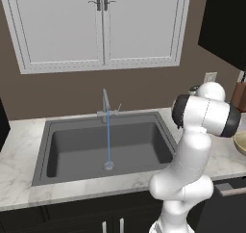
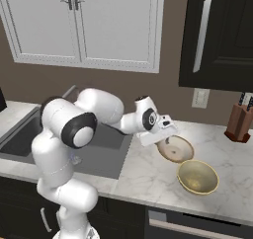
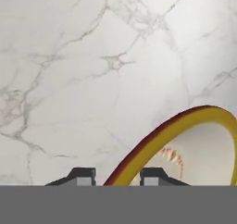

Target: Rinse each bowl for a few seconds and place them down in the sink or on the counter.

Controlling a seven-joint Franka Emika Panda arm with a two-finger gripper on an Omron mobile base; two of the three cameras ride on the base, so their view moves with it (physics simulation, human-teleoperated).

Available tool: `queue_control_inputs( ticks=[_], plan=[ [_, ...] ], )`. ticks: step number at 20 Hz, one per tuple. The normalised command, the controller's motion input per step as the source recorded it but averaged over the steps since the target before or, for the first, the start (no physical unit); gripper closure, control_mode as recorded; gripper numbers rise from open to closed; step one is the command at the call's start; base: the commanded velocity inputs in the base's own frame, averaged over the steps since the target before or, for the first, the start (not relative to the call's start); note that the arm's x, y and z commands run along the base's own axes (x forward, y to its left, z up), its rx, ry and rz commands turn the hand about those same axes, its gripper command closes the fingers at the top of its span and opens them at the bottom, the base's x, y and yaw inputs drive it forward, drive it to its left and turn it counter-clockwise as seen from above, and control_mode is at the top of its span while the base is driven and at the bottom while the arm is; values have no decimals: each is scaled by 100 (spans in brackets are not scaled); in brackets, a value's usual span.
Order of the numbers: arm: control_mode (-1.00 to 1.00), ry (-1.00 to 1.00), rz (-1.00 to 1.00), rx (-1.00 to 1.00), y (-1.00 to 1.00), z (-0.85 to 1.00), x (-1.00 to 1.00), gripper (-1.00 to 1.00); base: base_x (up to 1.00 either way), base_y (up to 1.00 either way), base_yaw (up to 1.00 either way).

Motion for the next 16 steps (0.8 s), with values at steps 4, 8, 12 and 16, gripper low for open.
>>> queue_control_inputs(
  ticks=[4,8,12,16],
  plan=[
    [-100,8,8,-10,38,42,-18,100,0,0,0],
    [-100,10,10,-7,42,36,-11,100,0,0,0],
    [-100,9,12,-5,42,33,-9,100,0,0,0],
    [-100,8,13,-6,40,31,-12,100,0,0,0]
  ],
)
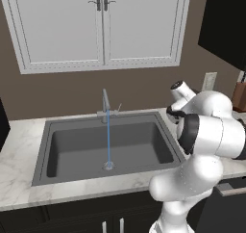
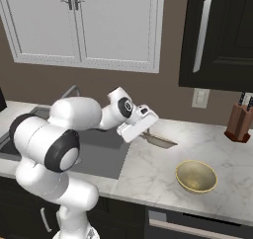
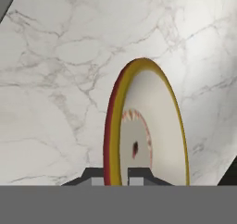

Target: Rinse each bowl for a few seconds and place them down in the sink or on the counter.

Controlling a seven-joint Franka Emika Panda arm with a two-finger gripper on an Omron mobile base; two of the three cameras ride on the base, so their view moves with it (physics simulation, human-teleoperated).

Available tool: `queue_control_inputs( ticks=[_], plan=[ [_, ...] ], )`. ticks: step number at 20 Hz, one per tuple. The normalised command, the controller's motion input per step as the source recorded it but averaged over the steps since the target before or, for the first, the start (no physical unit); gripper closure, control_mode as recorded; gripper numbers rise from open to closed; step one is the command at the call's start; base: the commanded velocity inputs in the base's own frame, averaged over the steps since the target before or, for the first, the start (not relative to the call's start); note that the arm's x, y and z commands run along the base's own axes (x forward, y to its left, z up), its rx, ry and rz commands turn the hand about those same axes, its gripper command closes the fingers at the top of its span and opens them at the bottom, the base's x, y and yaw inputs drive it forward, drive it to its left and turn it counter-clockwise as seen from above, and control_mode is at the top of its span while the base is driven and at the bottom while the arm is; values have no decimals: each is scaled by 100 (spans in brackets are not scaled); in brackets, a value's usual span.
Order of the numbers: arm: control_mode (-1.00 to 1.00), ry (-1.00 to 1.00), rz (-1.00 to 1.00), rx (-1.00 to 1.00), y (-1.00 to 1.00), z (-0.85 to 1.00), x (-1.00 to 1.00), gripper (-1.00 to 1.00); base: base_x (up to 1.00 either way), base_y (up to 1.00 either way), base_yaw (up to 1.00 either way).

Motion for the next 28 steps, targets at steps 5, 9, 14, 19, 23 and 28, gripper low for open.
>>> queue_control_inputs(
  ticks=[5,9,14,19,23,28],
  plan=[
    [-100,7,14,-7,40,32,-14,100,0,0,0],
    [-100,7,14,-4,37,29,-10,100,0,0,0],
    [-100,7,15,1,26,19,-6,100,0,0,0],
    [-100,3,15,5,23,6,-5,100,0,0,0],
    [-100,0,13,11,23,0,-1,100,0,0,0],
    [-100,-2,11,12,24,0,-1,100,0,0,0]
  ],
)
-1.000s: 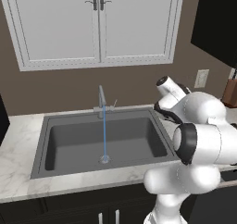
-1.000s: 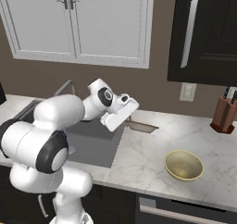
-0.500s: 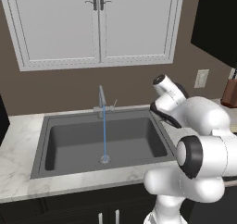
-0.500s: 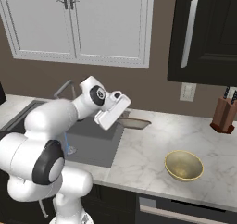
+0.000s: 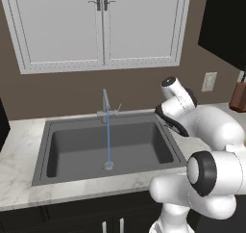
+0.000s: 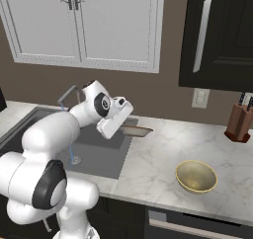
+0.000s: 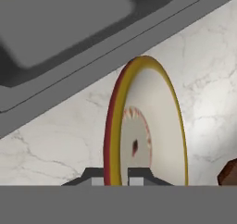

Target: Rinse each bowl for a few seconds and place them down in the sink or on the counter.

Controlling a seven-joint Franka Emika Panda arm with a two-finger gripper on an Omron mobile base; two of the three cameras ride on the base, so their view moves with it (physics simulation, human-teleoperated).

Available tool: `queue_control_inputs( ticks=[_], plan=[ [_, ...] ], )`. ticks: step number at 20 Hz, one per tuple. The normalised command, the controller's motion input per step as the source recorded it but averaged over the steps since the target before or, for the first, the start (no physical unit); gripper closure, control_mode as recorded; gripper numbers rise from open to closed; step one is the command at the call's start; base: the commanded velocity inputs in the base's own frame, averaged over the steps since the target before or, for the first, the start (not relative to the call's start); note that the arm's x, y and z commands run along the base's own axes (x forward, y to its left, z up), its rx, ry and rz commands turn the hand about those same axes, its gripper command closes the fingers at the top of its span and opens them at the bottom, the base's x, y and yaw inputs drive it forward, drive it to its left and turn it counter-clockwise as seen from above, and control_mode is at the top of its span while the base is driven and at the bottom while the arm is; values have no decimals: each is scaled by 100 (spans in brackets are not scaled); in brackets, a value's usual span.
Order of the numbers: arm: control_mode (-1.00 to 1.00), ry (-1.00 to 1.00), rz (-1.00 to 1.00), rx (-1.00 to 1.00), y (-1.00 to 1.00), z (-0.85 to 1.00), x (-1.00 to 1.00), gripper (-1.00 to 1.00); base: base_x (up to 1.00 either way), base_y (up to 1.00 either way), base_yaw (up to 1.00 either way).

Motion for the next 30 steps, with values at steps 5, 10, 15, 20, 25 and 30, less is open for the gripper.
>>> queue_control_inputs(
  ticks=[5,10,15,20,25,30],
  plan=[
    [-100,-2,12,12,24,0,0,100,0,0,0],
    [-100,-3,13,9,29,0,0,100,0,0,0],
    [-100,-6,14,6,28,0,0,100,0,0,0],
    [-100,-7,15,6,26,0,0,100,0,0,0],
    [-100,-8,15,5,27,0,0,100,0,0,0],
    [-100,-7,15,5,28,-1,0,100,0,0,0]
  ],
)
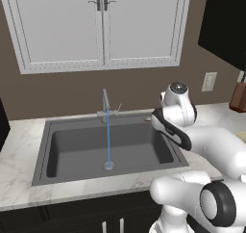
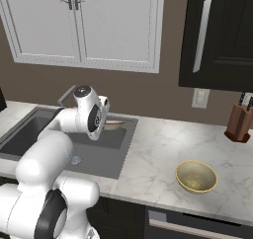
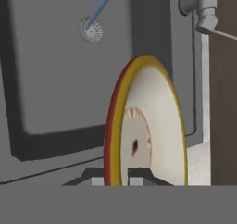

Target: Rinse each bowl for a few seconds and place them down in the sink or on the counter.

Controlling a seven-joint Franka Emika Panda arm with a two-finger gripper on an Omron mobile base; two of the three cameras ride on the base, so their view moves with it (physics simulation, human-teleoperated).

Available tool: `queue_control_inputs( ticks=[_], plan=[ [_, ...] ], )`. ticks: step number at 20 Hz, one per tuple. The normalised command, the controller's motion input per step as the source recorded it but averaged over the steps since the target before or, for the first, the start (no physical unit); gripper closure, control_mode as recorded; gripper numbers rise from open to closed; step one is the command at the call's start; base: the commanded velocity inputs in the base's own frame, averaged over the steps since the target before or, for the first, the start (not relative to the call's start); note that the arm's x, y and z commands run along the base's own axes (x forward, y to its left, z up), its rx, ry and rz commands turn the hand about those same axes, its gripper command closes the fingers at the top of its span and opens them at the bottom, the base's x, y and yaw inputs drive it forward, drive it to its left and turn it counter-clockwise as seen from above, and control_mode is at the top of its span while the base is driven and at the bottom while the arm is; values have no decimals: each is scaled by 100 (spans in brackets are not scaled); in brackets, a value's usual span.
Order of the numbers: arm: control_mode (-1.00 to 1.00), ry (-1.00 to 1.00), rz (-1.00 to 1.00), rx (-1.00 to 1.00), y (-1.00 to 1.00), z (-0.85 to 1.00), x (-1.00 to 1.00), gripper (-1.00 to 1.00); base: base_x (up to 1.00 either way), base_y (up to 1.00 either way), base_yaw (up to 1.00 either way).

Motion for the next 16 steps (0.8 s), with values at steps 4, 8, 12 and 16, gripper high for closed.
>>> queue_control_inputs(
  ticks=[4,8,12,16],
  plan=[
    [-100,-7,15,4,26,-3,0,100,0,0,0],
    [-100,-7,14,0,26,-2,0,100,0,0,0],
    [-100,-7,13,0,33,-3,0,100,0,0,0],
    [-100,-8,11,0,36,-5,0,100,0,0,0]
  ],
)
